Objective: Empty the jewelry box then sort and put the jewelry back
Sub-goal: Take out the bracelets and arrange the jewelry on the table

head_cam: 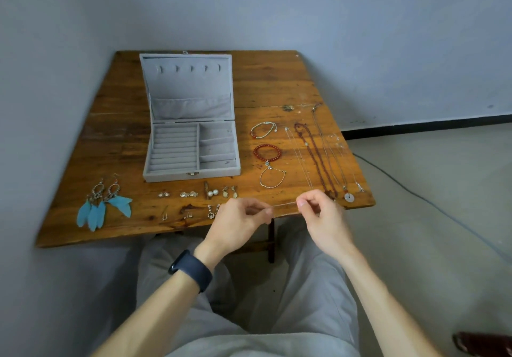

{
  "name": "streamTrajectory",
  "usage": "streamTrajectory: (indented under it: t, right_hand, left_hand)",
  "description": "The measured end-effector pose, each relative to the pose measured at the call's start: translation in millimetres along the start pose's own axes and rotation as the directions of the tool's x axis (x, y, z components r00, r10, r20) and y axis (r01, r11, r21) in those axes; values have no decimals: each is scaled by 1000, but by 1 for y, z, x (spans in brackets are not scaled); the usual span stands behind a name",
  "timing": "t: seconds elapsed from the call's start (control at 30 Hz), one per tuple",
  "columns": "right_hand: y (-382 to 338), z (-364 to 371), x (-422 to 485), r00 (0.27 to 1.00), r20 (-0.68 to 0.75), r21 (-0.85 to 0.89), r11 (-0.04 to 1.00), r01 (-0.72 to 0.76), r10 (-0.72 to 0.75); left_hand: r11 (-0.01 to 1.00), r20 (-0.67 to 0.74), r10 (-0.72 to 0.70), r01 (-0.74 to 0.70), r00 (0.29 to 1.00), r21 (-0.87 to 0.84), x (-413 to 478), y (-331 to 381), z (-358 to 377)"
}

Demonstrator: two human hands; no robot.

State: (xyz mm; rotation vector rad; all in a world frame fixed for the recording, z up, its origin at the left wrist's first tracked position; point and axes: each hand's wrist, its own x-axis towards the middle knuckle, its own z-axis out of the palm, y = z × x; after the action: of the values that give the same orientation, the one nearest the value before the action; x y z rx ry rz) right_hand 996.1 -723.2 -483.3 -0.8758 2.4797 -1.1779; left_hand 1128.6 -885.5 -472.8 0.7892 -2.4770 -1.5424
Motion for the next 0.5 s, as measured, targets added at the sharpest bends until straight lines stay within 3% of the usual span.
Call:
streamTrajectory:
  t: [0.17, 0.27, 0.5]
  right_hand:
    - [0, 19, 5, 974, -106, -293, 942, 162, -201]
    - [5, 29, 9, 955, -145, -402, 897, 183, -260]
    - [10, 37, 17, 948, -182, -481, 864, 145, -261]
  left_hand:
    - [930, -81, 30, 2, 996, 366, 18, 12, -4]
    - [847, -124, 72, 5, 990, 532, 25, 19, -5]
    - [712, -129, 142, -10, 981, 702, 37, 22, 0]
